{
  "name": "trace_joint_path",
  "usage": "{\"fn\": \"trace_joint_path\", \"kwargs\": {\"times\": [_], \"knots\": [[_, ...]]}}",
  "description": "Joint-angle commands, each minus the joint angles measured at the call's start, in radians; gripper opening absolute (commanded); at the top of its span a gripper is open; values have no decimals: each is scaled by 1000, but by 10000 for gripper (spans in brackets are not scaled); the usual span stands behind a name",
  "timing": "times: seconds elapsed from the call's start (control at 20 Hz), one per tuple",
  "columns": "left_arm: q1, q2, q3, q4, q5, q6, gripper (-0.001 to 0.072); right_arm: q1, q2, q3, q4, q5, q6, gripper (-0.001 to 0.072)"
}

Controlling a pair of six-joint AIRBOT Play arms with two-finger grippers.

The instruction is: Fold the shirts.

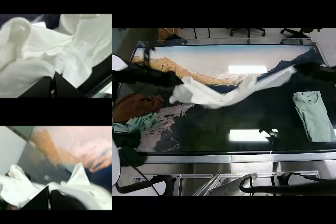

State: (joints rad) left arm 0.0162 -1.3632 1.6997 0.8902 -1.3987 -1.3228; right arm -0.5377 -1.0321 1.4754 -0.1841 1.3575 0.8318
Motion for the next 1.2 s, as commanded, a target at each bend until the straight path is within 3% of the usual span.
{"fn": "trace_joint_path", "kwargs": {"times": [0.0,0.25,0.45,0.65,0.8,0.9,1.05,1.15], "knots": [[3,167,212,10,-11,-14,16,-151,171,105,119,-32,14,26],[158,345,382,6,-16,-22,15,-163,285,232,120,-158,6,26],[350,487,247,-40,-3,-21,15,-163,287,336,117,-164,23,26],[364,498,246,-37,76,14,15,-163,282,338,59,-159,23,26],[328,372,319,-55,44,27,15,-160,223,324,53,-112,36,26],[229,243,317,-52,39,60,15,-110,163,257,42,-107,28,26],[75,-5,260,-7,120,116,15,80,9,111,-131,-159,6,26],[29,-194,250,98,221,98,15,187,-142,46,-245,-266,6,26]]}}
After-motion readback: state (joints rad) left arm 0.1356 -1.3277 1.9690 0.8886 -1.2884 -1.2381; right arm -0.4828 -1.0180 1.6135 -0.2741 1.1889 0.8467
